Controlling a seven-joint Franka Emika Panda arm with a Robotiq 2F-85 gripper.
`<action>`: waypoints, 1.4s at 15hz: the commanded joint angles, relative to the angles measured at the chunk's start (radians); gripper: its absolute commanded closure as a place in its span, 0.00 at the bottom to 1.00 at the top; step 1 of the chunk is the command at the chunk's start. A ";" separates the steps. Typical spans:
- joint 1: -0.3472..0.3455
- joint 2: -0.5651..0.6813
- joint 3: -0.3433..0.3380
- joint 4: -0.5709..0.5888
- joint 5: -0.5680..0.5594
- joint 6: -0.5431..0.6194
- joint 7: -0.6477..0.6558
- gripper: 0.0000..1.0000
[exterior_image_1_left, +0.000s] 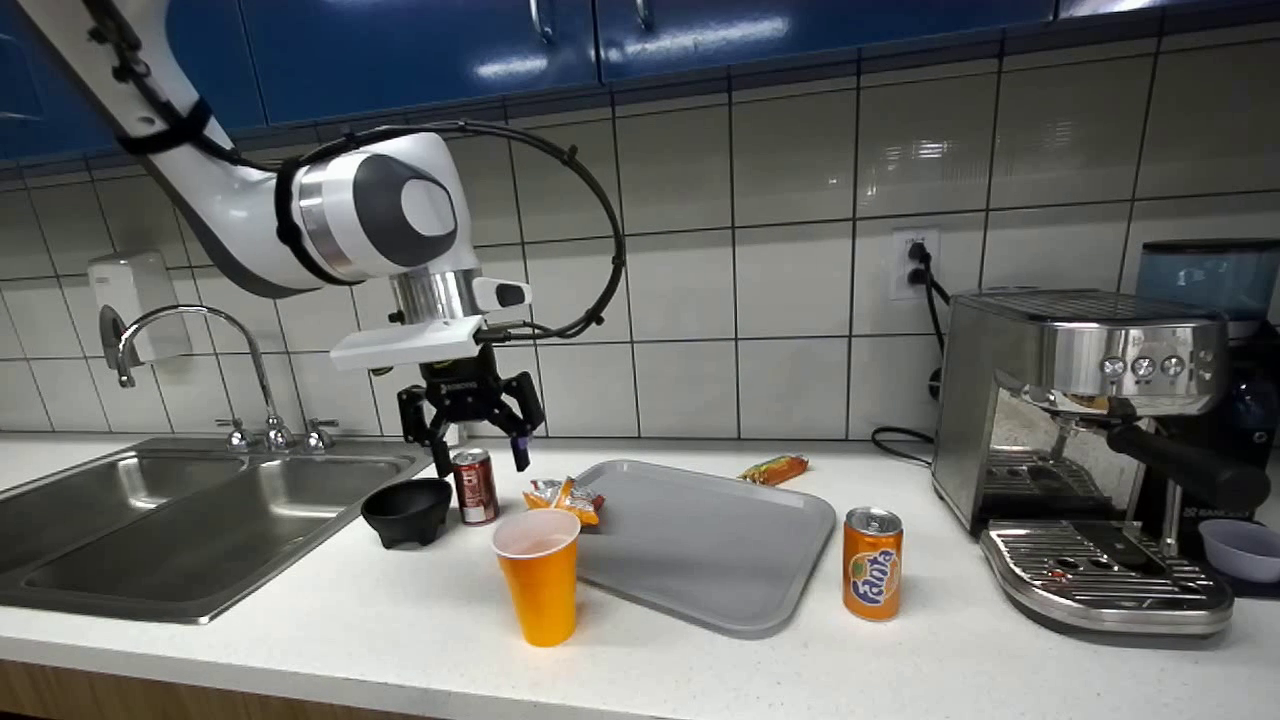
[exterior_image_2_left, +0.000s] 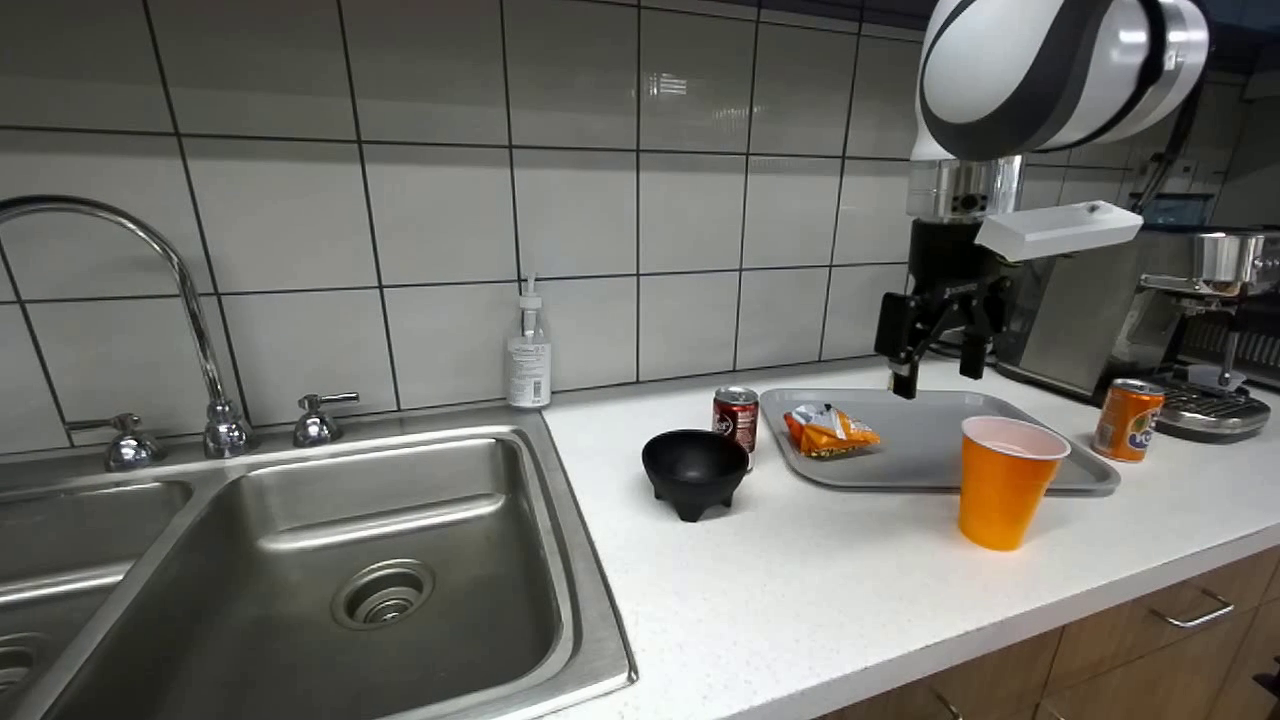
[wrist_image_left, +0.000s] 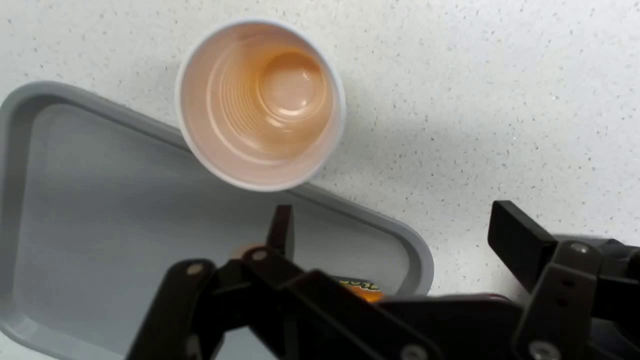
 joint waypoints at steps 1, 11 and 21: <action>-0.010 -0.076 -0.009 -0.089 -0.043 -0.008 0.083 0.00; -0.021 -0.047 -0.027 -0.139 -0.054 0.057 0.107 0.00; -0.016 0.055 -0.039 -0.119 -0.052 0.199 0.102 0.00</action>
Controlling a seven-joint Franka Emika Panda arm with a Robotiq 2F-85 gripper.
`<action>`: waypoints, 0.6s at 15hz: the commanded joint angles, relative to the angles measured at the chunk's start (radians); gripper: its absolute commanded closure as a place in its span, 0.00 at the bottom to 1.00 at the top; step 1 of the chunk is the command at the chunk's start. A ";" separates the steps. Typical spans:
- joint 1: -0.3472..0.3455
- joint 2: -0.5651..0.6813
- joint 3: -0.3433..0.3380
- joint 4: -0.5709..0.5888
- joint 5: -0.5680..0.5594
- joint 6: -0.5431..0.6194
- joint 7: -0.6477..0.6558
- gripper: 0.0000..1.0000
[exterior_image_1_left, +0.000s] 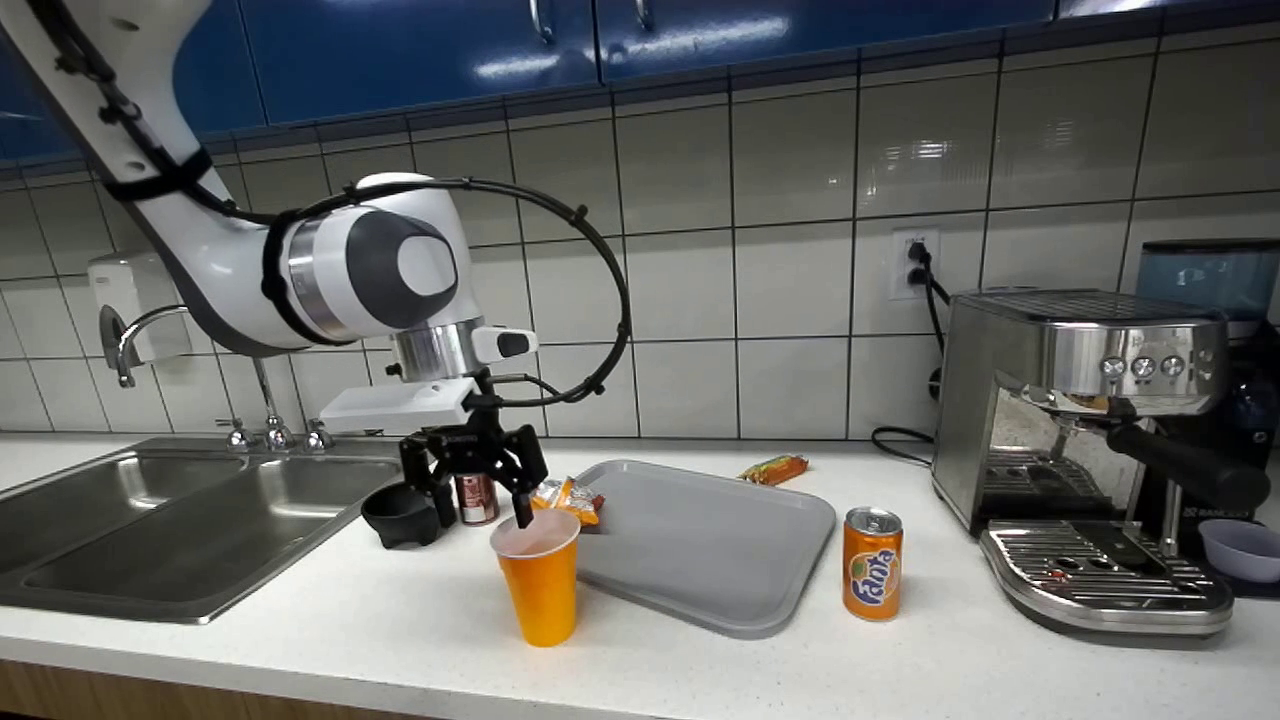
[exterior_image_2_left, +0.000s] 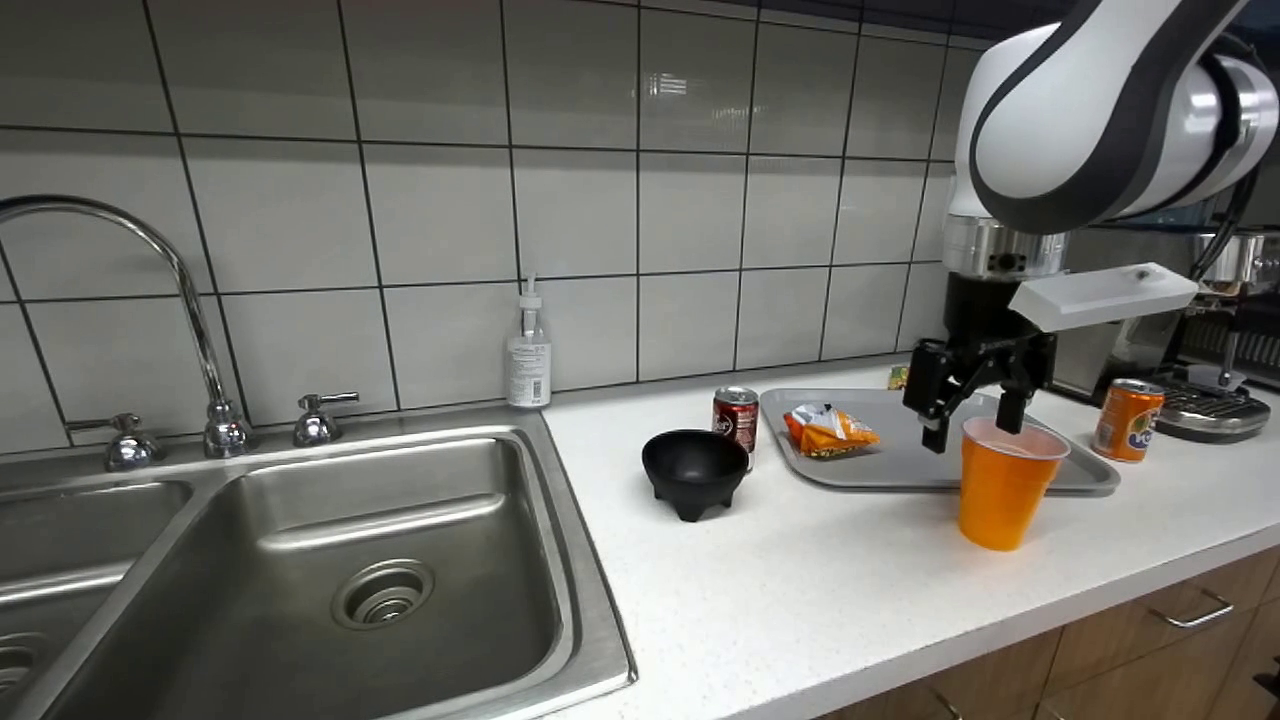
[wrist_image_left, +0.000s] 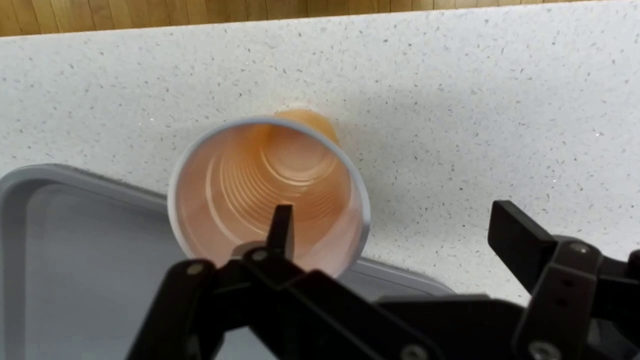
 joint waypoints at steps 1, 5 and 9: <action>-0.006 0.037 -0.001 0.009 -0.016 0.046 0.015 0.00; -0.003 0.056 -0.005 0.011 -0.019 0.064 0.020 0.00; 0.000 0.054 -0.009 0.007 -0.023 0.071 0.028 0.42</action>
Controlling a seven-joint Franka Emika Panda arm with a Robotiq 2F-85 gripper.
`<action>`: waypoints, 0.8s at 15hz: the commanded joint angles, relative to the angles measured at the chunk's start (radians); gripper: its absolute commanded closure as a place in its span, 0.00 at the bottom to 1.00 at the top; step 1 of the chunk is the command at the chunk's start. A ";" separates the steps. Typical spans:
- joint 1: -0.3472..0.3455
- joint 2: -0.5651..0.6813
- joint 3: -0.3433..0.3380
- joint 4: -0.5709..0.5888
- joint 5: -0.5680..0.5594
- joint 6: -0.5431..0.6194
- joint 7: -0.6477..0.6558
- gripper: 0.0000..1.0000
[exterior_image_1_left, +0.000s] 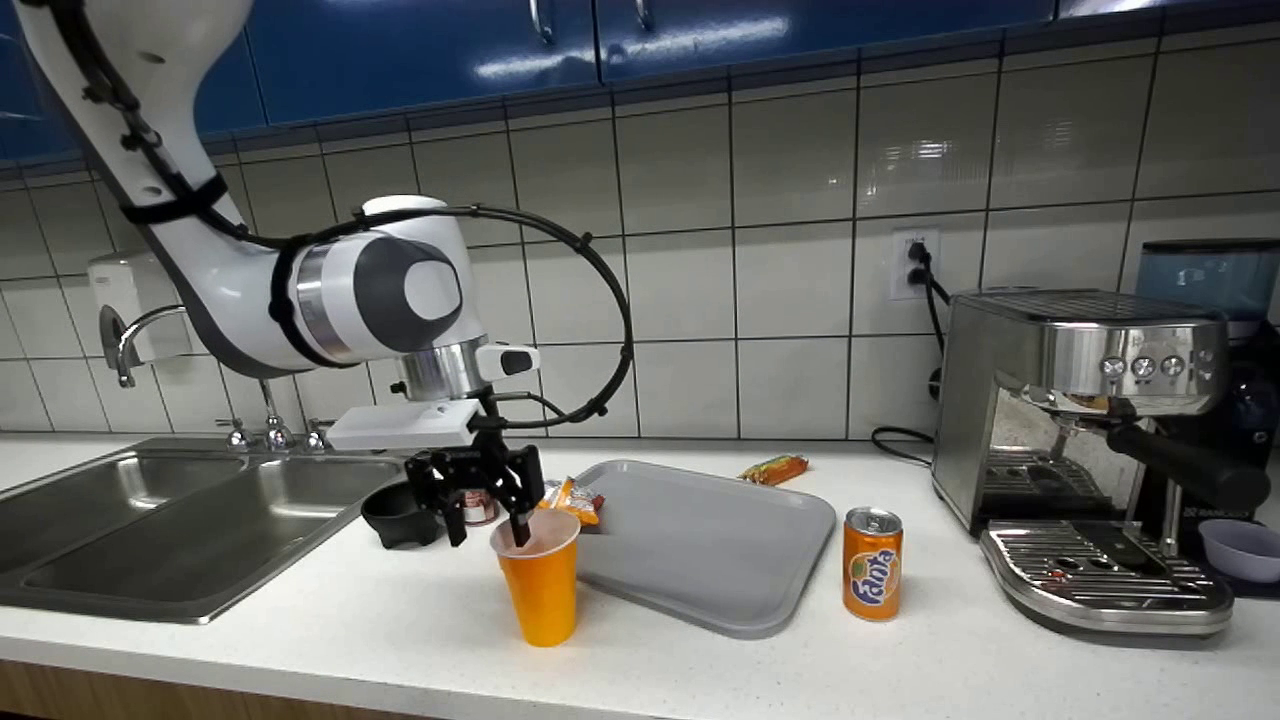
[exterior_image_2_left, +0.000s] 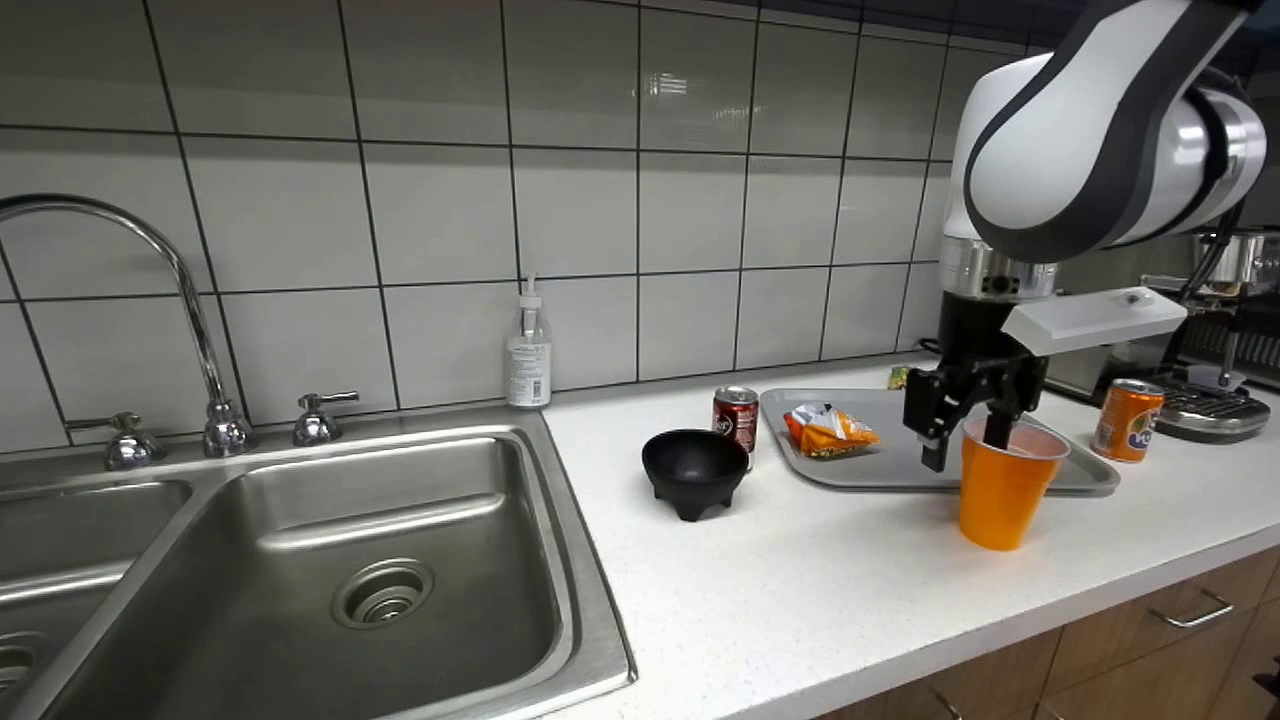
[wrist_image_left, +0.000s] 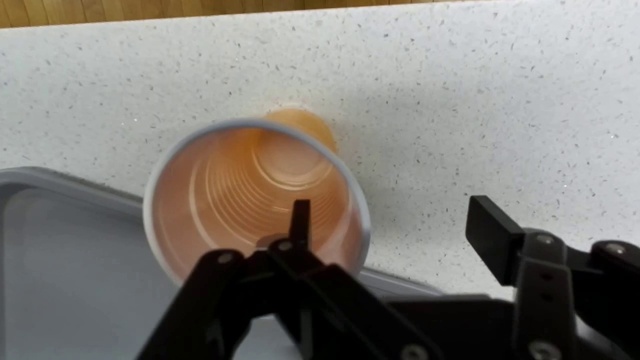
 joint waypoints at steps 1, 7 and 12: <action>0.000 -0.001 -0.008 0.005 -0.026 0.014 0.032 0.49; 0.004 -0.009 -0.014 0.002 -0.043 0.013 0.054 0.95; 0.009 -0.019 -0.013 0.009 -0.081 -0.001 0.086 0.99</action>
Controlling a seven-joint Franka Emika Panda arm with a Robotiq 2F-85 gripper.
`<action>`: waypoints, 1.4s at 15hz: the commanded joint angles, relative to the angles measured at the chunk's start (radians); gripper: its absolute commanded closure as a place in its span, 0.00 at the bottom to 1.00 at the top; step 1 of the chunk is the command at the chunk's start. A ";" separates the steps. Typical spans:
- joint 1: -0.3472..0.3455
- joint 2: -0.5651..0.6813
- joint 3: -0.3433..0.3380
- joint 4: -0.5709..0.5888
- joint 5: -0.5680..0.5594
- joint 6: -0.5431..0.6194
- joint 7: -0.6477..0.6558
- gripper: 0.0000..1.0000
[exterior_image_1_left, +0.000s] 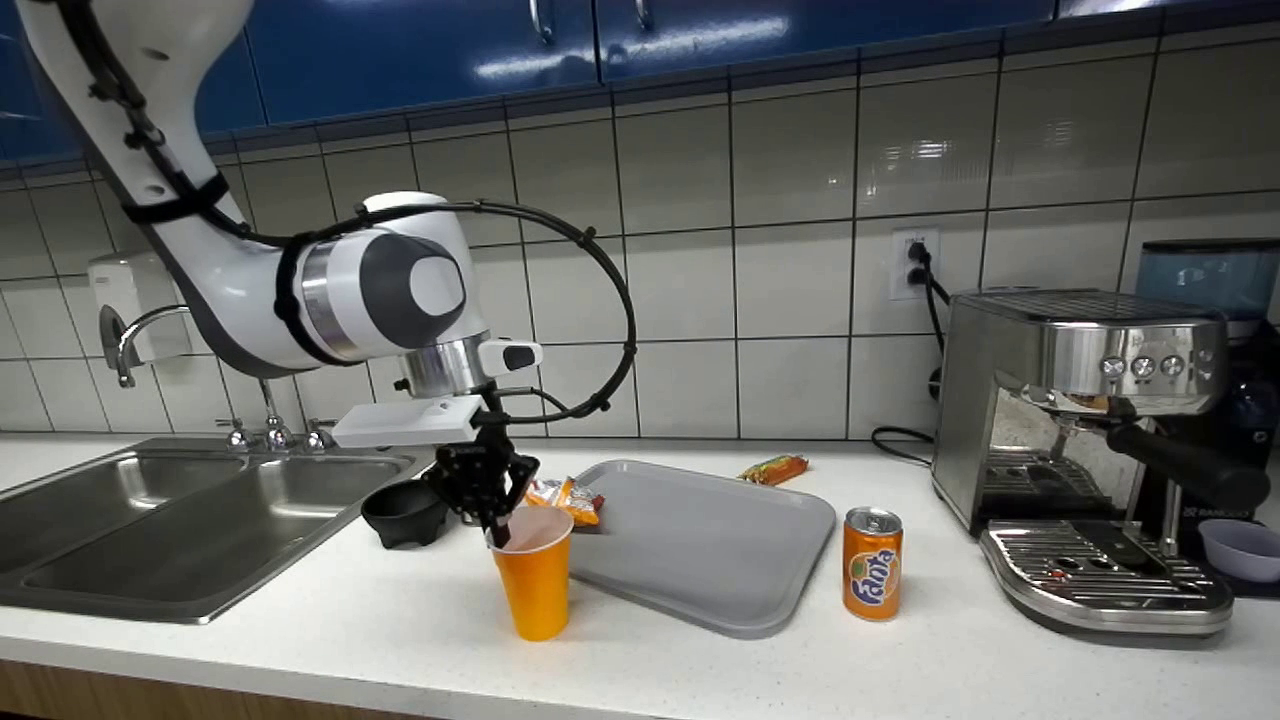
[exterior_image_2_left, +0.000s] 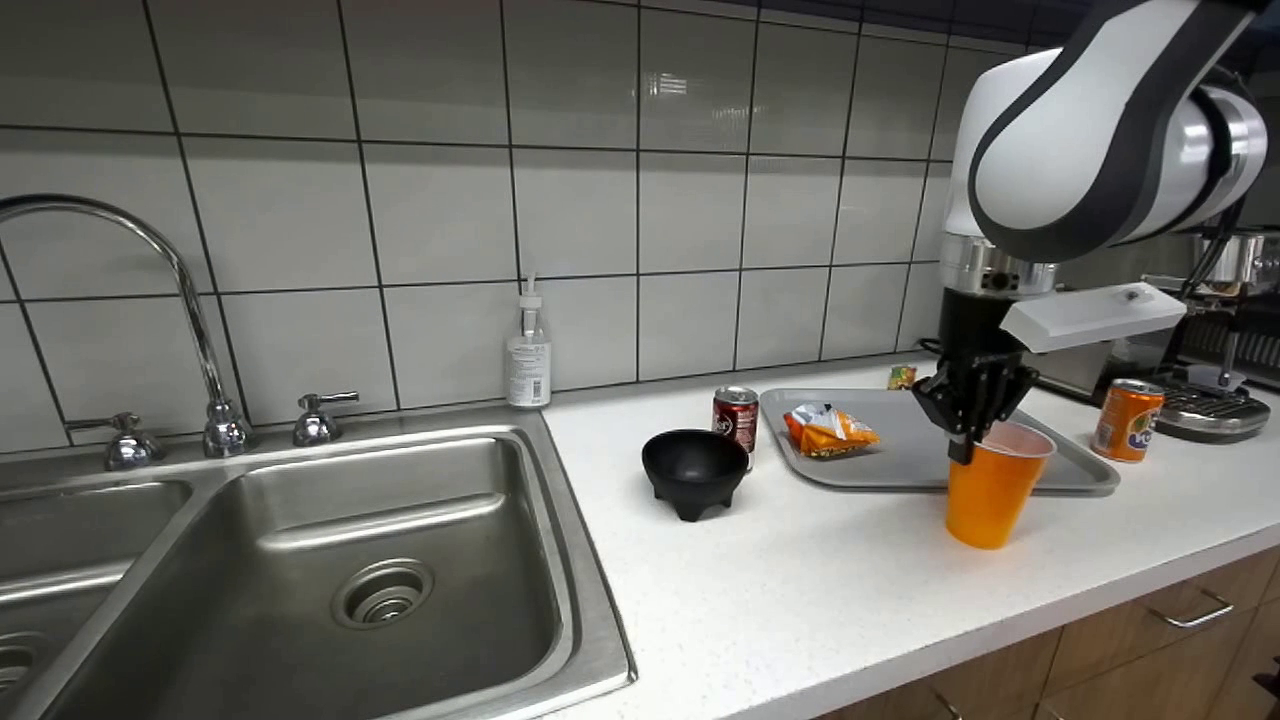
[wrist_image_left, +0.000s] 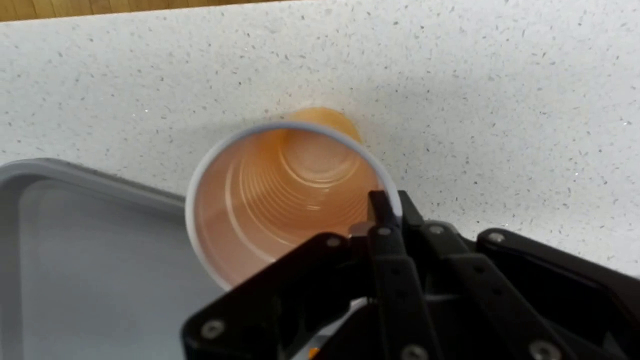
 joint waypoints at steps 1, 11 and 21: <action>0.011 -0.022 -0.003 0.003 -0.054 -0.012 0.060 0.99; 0.016 -0.104 0.018 0.017 -0.074 -0.035 0.089 0.99; 0.006 -0.037 0.017 0.137 -0.063 -0.036 0.052 0.99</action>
